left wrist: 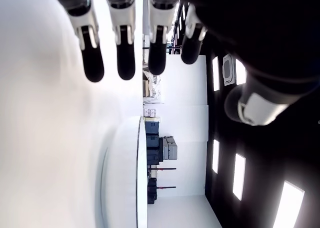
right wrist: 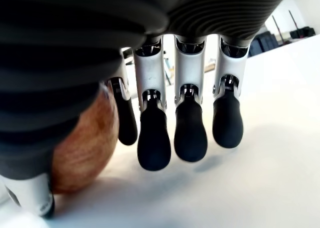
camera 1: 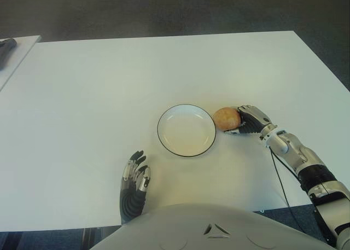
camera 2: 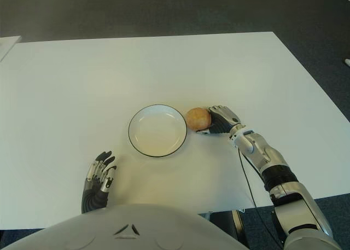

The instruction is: Put the apples into the plate.

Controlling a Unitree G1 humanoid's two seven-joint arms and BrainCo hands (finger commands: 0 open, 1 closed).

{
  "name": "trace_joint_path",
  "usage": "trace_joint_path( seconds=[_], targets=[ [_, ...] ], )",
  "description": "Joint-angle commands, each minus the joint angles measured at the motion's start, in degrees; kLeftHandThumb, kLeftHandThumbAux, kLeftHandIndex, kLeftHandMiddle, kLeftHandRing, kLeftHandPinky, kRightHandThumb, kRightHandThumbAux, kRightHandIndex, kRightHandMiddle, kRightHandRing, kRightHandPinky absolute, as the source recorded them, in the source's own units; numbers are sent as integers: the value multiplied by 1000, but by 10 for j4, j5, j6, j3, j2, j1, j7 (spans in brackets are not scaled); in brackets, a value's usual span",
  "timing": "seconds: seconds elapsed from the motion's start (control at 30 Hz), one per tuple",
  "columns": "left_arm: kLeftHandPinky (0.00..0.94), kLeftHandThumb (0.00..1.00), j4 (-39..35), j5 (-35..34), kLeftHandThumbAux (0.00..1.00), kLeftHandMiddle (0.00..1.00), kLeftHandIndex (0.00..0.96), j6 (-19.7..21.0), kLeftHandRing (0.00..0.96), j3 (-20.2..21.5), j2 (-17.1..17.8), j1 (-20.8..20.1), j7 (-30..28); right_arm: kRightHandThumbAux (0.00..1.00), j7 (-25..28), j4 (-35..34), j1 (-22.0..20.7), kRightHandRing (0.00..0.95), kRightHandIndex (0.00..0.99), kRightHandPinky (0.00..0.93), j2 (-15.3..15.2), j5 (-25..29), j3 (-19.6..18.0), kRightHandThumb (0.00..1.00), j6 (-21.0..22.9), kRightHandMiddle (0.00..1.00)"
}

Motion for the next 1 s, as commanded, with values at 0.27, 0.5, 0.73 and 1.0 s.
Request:
trace_joint_path(
  seconds=[0.27,0.5,0.73,1.0],
  targets=[
    [258,171,-11,14,478,179,154,15,210,-4,-6,9,1,344,12,-39,3,2,2,2,-17,-63,17,238,13,2],
    [252,170,-9,17,467,174,153,22,204,-5,-10,8,4,288,25,-60,3,0,0,0,-22,-63,12,210,13,0],
    [257,171,-6,14,461,179,153,21,209,-6,-8,5,1,255,42,-70,-1,0,0,0,-28,-59,10,199,7,0],
    [253,164,-8,7,472,183,157,20,211,-7,-6,4,-2,235,57,-72,-11,0,0,0,-32,-59,11,178,1,0]
  ],
)
